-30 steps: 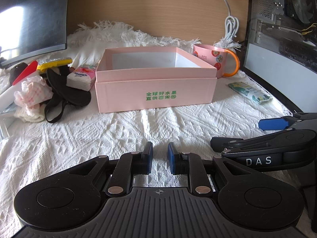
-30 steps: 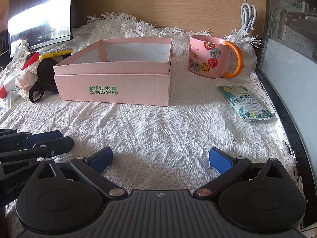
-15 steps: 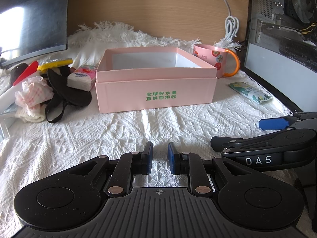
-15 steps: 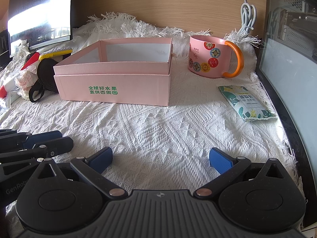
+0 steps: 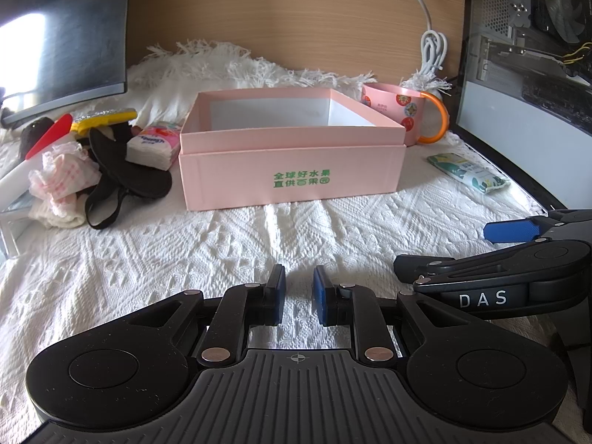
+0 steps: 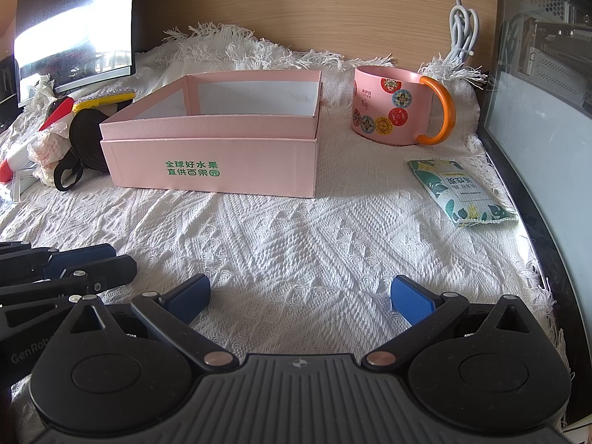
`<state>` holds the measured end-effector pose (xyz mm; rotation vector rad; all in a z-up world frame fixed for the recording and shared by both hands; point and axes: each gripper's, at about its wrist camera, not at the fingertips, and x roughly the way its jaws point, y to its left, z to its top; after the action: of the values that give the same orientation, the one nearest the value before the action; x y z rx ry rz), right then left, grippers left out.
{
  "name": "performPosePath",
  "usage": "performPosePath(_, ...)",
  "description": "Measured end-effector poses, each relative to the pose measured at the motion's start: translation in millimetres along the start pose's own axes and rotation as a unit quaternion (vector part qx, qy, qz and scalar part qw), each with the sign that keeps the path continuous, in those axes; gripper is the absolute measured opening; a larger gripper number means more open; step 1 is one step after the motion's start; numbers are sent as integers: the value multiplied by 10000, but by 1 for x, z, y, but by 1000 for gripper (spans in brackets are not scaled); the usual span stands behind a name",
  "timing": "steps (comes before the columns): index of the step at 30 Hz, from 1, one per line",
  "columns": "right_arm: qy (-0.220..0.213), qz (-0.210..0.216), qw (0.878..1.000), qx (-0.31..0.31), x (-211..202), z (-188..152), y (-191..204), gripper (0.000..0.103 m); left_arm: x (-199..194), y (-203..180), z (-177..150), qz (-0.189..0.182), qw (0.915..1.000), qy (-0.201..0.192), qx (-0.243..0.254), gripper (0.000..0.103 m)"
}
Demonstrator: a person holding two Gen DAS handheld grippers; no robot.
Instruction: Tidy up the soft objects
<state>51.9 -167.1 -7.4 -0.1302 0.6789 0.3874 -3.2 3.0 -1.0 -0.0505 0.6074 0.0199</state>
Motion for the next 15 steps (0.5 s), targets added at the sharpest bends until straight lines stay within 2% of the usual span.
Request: performPosePath(15,0,0,10000,-1,0,0,0,103,0,2,0,-23,10000,-12,-51,20)
